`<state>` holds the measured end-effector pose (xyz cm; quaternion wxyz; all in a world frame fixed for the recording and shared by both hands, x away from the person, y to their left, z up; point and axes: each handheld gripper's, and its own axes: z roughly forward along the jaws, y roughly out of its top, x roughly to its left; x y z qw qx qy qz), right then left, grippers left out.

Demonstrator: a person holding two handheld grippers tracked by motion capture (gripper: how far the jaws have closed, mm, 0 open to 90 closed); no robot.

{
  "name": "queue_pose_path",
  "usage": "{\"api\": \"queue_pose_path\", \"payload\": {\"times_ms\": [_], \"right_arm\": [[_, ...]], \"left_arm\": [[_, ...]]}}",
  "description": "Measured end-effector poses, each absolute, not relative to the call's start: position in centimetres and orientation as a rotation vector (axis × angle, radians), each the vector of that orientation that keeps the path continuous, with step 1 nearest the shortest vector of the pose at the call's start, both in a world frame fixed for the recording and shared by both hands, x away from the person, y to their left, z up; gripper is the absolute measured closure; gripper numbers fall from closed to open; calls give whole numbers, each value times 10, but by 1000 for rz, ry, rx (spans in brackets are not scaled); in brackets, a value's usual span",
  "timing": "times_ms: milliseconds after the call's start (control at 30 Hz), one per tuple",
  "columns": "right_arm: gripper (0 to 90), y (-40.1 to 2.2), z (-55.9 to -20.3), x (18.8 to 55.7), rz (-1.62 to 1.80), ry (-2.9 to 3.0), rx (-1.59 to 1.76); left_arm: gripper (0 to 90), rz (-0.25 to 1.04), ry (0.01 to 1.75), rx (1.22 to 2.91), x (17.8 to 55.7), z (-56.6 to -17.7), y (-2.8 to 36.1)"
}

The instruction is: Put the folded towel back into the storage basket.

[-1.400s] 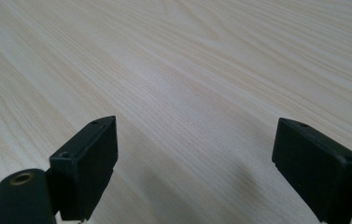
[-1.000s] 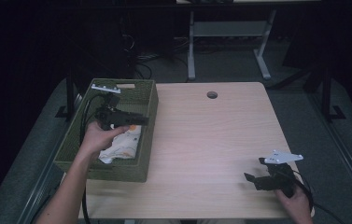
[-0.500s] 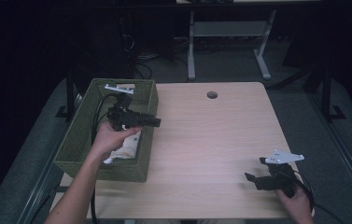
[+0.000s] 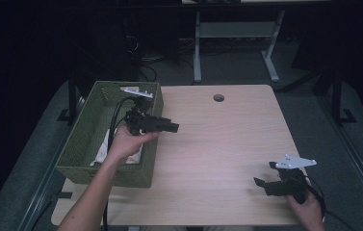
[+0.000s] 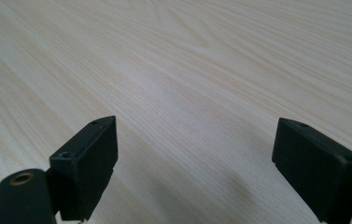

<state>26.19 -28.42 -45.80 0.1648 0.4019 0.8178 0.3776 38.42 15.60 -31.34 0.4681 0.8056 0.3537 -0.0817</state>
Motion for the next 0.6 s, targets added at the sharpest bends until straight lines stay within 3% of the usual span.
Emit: {"api": "queue_pose_path", "payload": {"times_ms": [600], "right_arm": [[139,-287,-458,262,1076,2326,1136]], "left_arm": [[402,-244,825,2019,385,-331,109]]}}
